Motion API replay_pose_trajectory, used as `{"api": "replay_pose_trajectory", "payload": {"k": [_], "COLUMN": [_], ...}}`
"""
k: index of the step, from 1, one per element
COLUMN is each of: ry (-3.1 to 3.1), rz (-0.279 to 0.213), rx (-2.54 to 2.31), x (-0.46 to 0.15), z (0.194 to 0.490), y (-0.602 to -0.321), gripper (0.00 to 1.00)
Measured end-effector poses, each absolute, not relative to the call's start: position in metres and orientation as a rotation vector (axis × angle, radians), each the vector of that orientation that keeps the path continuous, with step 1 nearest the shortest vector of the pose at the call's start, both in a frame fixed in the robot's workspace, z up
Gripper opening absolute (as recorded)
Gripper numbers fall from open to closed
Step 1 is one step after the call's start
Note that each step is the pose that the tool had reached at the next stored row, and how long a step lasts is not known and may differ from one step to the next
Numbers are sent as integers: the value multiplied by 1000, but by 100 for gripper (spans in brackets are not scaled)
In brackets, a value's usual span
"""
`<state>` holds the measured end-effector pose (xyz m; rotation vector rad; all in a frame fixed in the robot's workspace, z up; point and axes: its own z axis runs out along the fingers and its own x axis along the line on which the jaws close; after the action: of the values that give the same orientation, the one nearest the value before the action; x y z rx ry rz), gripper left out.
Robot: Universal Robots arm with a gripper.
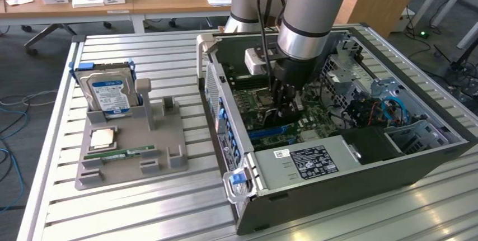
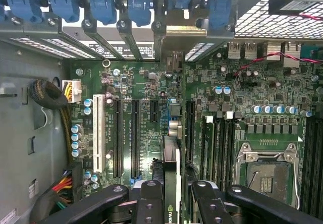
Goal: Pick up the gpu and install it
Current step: 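Insert the gpu into the slot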
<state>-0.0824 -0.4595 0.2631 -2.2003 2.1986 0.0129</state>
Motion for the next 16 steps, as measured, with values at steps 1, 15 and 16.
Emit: {"api": "replay_pose_trajectory", "payload": {"k": [1, 15, 16], "ry": [2198, 2193, 2193], "rz": [13, 12, 12], "rx": [-2201, -2206, -2205], "x": [-83, -85, -85], "z": [263, 256, 256], "y": [-460, -460, -460], "gripper": [26, 26, 26]}}
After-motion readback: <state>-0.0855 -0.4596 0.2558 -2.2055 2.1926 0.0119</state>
